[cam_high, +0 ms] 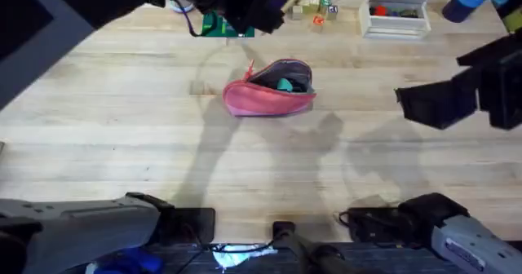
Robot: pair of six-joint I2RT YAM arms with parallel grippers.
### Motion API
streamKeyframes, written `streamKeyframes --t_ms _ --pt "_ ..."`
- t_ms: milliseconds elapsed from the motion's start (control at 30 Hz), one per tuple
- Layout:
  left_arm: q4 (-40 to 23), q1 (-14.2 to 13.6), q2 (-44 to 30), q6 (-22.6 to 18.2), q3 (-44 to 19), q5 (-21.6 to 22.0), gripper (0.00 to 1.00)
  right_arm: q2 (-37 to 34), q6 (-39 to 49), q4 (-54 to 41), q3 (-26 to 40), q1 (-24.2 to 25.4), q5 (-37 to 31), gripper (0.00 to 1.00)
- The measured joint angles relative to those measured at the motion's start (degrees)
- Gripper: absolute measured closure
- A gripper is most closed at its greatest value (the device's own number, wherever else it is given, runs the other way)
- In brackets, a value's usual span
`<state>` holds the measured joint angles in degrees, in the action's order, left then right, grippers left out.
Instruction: Unzip the bag, pick up the pens from the table one at a time and place them inside, then zip the bag closed.
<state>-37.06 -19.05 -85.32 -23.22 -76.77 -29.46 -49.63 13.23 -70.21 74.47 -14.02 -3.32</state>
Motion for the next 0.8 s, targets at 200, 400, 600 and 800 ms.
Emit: streamKeyframes --t_ms 200,400,600,800 --pt "-0.2 -2.9 0.0 -5.2 0.0 -1.5 0.957 5.9 -2.6 3.5 -5.3 0.0 4.0 0.006" --pt "-3.0 -4.1 -0.6 -8.0 0.0 -4.1 0.957 7.0 -5.0 3.8 -9.0 0.0 5.1 0.006" --pt "-4.1 -5.5 -6.1 -9.4 0.0 -5.2 0.957 7.1 -5.6 5.0 -9.3 0.0 5.3 0.005" --pt "-5.2 -7.0 -12.0 -9.6 0.0 -4.3 0.957 7.1 -5.6 5.5 -9.3 0.0 5.6 0.005"
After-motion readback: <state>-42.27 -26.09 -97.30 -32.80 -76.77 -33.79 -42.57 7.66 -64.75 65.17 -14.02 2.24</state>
